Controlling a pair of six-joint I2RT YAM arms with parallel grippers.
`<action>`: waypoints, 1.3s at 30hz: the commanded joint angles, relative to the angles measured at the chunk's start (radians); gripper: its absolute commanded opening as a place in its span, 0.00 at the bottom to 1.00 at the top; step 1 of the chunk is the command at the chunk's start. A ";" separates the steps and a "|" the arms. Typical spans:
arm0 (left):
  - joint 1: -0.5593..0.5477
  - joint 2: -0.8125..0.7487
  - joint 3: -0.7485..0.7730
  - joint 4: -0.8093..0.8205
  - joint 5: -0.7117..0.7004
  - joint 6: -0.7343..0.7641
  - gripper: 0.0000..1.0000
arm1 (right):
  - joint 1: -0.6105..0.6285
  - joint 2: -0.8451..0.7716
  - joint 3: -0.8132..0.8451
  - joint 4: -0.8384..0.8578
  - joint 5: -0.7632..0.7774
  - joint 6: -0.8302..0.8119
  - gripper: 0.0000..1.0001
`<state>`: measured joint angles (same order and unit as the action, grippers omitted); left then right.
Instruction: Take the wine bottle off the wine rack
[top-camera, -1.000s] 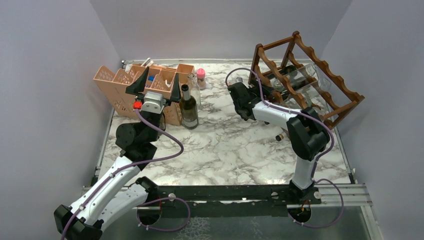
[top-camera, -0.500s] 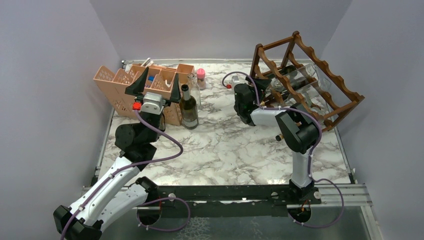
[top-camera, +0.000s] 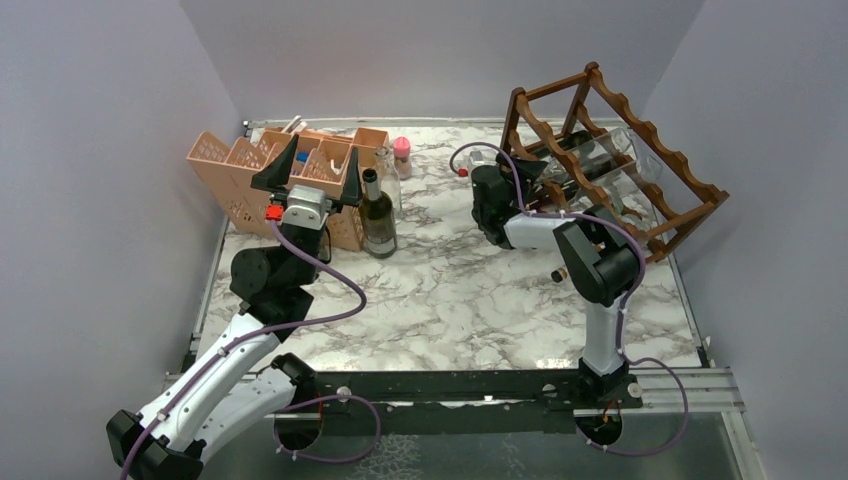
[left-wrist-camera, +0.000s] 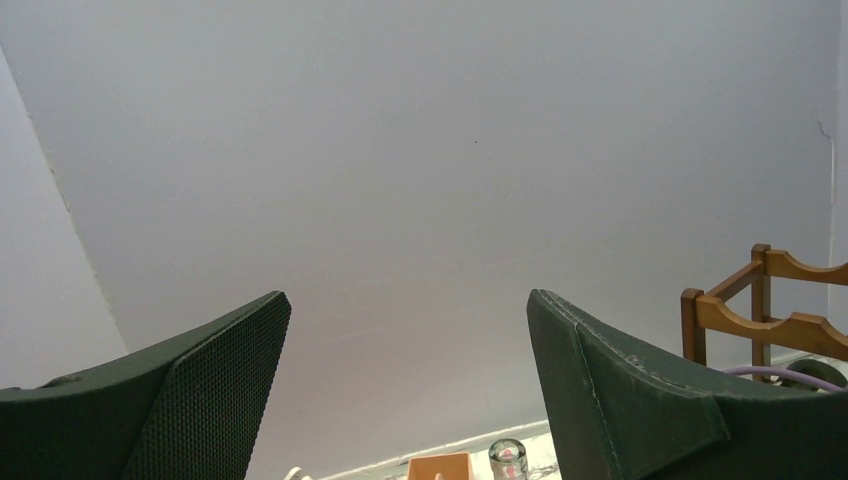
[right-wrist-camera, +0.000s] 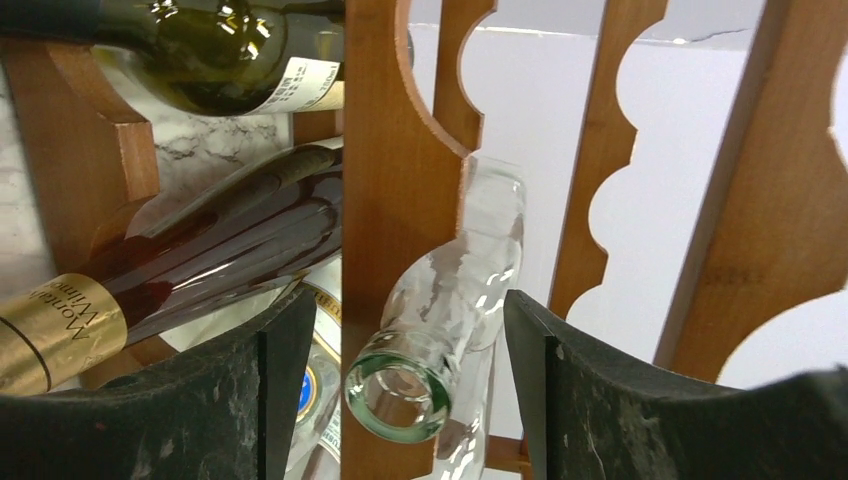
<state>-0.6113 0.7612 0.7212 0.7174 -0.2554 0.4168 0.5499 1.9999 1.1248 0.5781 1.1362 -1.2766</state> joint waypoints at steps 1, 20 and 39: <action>-0.008 -0.006 -0.019 0.036 -0.013 0.005 0.94 | -0.006 -0.024 0.035 -0.131 -0.001 0.114 0.71; -0.009 -0.003 -0.020 0.035 -0.009 -0.002 0.94 | -0.005 -0.069 0.100 -0.355 -0.007 0.251 0.44; -0.009 -0.003 -0.020 0.035 -0.008 -0.007 0.94 | 0.095 -0.078 0.089 -0.486 0.030 0.384 0.12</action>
<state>-0.6159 0.7612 0.7212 0.7174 -0.2554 0.4160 0.5957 1.9408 1.2198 0.1703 1.1553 -0.9897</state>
